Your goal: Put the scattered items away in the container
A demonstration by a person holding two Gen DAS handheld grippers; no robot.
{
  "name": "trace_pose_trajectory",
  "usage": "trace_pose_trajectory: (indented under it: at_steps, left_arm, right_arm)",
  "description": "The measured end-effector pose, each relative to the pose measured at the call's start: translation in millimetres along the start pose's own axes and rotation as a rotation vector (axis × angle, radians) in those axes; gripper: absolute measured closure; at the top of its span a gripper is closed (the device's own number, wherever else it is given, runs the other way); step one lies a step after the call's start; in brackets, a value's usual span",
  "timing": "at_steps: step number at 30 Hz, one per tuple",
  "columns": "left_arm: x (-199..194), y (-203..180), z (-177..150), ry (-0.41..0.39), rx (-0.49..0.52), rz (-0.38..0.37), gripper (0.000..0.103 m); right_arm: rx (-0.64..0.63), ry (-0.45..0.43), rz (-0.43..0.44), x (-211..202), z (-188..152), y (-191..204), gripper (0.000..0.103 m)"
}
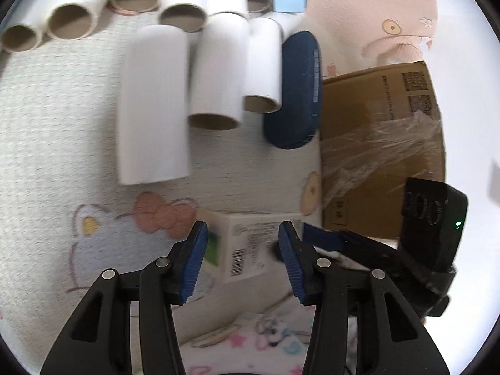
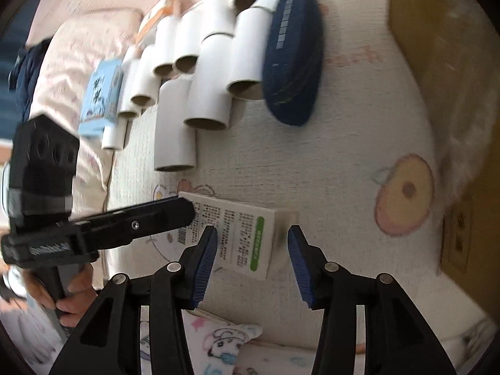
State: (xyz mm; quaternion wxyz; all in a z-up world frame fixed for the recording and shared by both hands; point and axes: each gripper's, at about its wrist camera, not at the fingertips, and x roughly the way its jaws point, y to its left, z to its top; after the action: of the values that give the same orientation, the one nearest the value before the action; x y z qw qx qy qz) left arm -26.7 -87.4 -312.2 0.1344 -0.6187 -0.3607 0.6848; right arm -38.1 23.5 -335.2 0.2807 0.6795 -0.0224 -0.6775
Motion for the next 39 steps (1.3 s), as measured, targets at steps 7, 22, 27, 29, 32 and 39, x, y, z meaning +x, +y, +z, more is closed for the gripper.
trace_pose_trajectory:
  at_steps: [7, 22, 27, 29, 32, 39]
  left_arm:
    - [-25, -20, -2, -0.094, 0.069, -0.028, 0.051]
    - [-17, -30, 2, -0.098, 0.108, 0.12, 0.051]
    - [-7, -15, 11, -0.071, 0.063, 0.115, 0.051]
    - [-3, -15, 14, -0.066, 0.061, 0.124, 0.051]
    - [0, -12, 17, -0.056, 0.052, 0.121, 0.051]
    - [6, -5, 20, -0.045, -0.001, 0.102, 0.053]
  right_arm:
    - [-0.067, -0.121, -0.015, -26, -2, 9, 0.056]
    - [-0.092, -0.057, -0.092, -7, -5, 4, 0.055]
    - [-0.159, -0.026, -0.144, 4, -3, 12, 0.055]
    - [-0.193, -0.027, -0.158, 8, -2, 17, 0.055]
    - [-0.201, -0.023, -0.151, 11, 3, 17, 0.055]
    - [-0.222, -0.009, -0.172, 19, 11, 16, 0.055]
